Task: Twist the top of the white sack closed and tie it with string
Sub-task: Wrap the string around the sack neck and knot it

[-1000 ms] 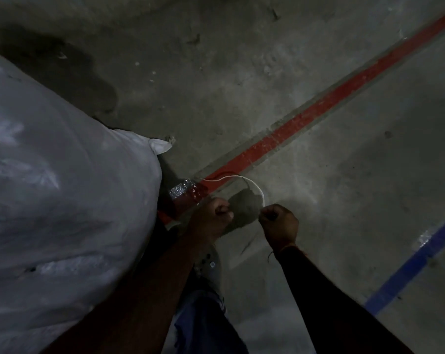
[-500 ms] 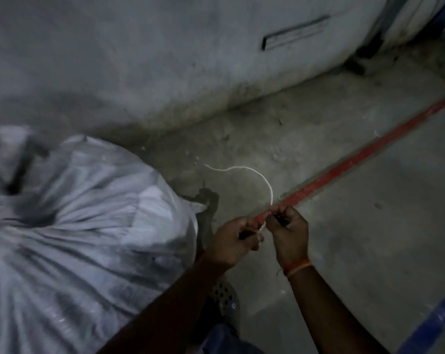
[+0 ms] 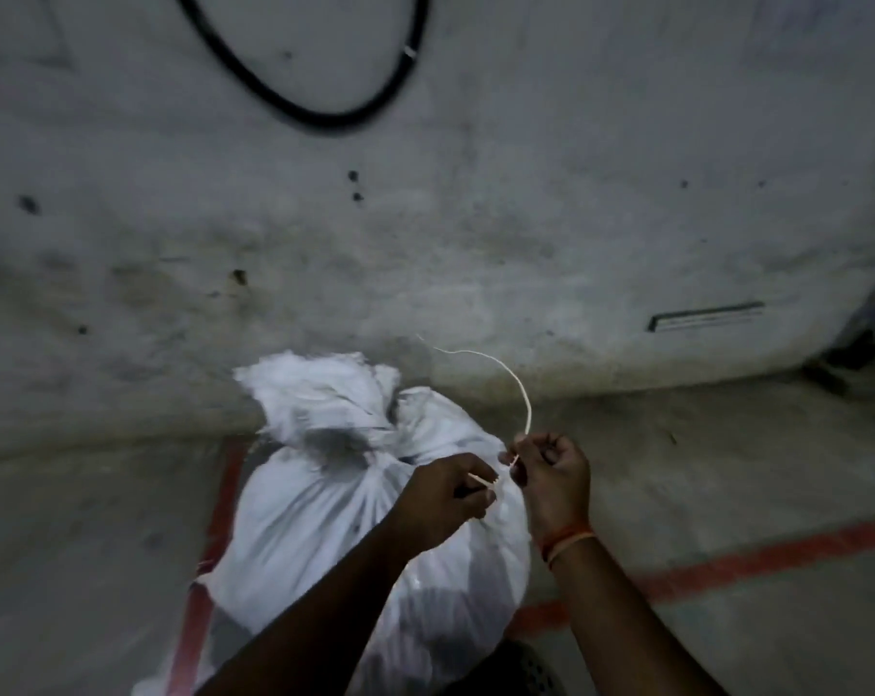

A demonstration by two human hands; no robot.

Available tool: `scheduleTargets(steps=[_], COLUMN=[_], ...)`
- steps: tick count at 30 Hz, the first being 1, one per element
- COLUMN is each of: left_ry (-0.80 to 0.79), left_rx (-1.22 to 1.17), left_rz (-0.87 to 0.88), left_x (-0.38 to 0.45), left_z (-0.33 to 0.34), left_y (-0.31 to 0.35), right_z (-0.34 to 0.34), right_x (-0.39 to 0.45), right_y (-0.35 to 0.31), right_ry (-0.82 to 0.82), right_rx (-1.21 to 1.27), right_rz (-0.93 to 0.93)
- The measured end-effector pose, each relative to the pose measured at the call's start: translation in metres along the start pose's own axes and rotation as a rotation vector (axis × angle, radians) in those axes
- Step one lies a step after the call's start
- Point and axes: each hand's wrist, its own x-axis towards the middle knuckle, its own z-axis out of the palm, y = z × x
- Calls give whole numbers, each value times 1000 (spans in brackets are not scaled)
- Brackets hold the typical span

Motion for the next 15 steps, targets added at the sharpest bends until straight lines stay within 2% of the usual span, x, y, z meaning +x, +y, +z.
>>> scheduleTargets(steps=[4,5,7,9,10,12,15], left_ry=[2,42,300,600,668,697,706], left_rx=[55,96,181,142,100,29,-163], left_rz=[-37,-47,-168,-366,-445,-531,-556], left_x=[-21,-21,-13,4,16,39,82], left_z=[-41,-48,-60,-73,-78,-83,-82], left_y=[-17,-24,-45,-68,-79,-87,-87], right_z=[36,40,46,52,56,64,72], right_x=[-14,-14,-12,1,12,33,61], right_y=[25,36,58,74,79,82,87], right_ry=[5,15,49,104,131,167,183], right_rx=[12,-5,-30,-33,-17,20,1], right_rz=[19,23,38,57,67,73,49])
